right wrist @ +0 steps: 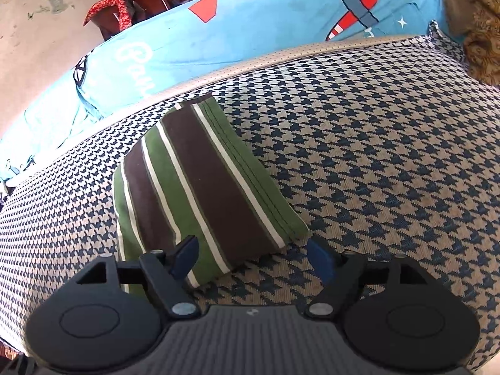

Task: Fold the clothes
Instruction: 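Release the bundle and withdraw the right gripper from it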

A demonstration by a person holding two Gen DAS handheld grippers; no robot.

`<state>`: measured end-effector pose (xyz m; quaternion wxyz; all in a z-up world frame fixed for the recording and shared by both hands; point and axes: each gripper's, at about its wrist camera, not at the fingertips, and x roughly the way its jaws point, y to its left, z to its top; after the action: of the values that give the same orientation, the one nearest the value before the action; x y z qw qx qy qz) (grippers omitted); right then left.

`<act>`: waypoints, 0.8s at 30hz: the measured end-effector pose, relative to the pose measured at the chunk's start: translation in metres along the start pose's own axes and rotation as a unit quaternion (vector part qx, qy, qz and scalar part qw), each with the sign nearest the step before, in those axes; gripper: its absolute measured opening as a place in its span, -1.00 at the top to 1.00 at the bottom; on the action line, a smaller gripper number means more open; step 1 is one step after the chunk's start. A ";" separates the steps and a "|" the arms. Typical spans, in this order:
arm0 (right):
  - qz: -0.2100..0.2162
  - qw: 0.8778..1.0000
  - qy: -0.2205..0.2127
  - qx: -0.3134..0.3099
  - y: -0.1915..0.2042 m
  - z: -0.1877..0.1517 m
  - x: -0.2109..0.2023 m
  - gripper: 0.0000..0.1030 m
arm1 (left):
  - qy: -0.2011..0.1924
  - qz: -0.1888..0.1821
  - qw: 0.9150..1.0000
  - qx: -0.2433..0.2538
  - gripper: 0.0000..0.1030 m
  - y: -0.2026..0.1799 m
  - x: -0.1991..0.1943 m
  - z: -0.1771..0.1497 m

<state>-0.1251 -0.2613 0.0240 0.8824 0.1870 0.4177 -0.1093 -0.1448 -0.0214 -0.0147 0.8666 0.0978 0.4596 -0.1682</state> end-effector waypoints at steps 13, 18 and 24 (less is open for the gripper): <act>-0.002 1.000 0.009 0.002 -0.004 0.002 0.005 -0.49 | -0.001 0.002 1.000 0.000 -1.00 0.022 -0.031 -0.039; -0.002 1.000 0.006 0.006 -0.007 0.001 0.001 -0.49 | -0.004 0.004 1.000 0.013 -1.00 0.025 -0.044 -0.057; -0.010 1.000 0.006 0.019 -0.016 -0.002 -0.004 -0.50 | -0.007 -0.001 1.000 0.016 -1.00 0.024 -0.052 -0.069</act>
<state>-0.1348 -0.2747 0.0217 0.8749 0.1997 0.4231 -0.1249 -0.2152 0.0337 -0.0091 0.8678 0.1098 0.4512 -0.1766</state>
